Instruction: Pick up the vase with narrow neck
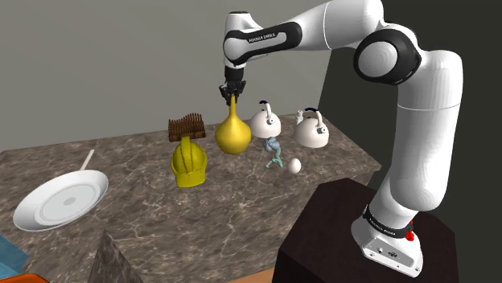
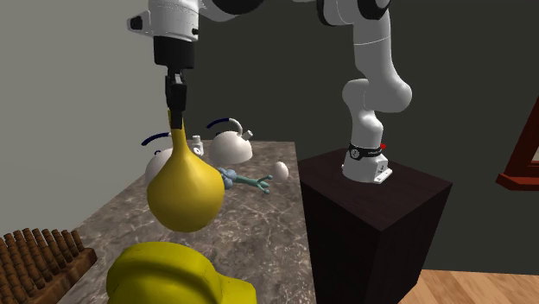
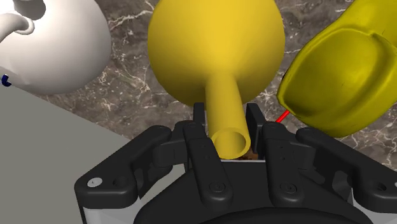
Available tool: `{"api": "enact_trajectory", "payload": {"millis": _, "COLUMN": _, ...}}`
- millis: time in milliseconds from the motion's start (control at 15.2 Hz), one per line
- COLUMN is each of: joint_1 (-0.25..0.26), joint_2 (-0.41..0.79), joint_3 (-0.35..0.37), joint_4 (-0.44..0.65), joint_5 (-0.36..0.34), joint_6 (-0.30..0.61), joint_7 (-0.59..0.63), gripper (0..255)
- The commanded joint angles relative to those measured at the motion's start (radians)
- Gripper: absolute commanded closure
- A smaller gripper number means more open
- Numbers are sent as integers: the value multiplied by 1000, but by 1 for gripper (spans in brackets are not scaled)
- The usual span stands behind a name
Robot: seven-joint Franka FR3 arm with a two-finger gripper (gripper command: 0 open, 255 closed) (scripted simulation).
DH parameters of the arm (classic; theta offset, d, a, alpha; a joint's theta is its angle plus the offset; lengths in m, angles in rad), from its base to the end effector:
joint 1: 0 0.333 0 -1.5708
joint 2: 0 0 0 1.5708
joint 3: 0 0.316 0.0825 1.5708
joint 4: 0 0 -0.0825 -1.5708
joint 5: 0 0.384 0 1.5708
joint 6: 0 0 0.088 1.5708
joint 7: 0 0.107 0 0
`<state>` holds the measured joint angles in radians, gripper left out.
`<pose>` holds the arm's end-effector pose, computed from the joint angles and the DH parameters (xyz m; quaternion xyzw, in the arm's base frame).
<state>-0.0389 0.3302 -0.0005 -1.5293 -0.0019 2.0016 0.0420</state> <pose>0.6738 -0.0266 0.4815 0.9967 -0.0402 0.0710 0.0009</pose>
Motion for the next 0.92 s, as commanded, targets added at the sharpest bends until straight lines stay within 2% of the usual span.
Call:
{"api": "enact_trajectory", "payload": {"millis": 0, "joint_1": 0, "joint_2": -6, "joint_3": 0, "joint_4": 21, "joint_5": 0, "joint_6": -25, "joint_7": 0, "gripper": 255}}
{"api": "enact_trajectory", "payload": {"millis": 726, "joint_1": 0, "joint_2": -1, "joint_3": 0, "joint_4": 177, "joint_5": 0, "joint_6": -176, "joint_7": -1, "gripper": 255}}
{"api": "enact_trajectory", "payload": {"millis": 858, "joint_1": 0, "joint_2": -1, "joint_3": 0, "joint_4": 179, "joint_5": 0, "joint_6": -178, "joint_7": -1, "gripper": 255}}
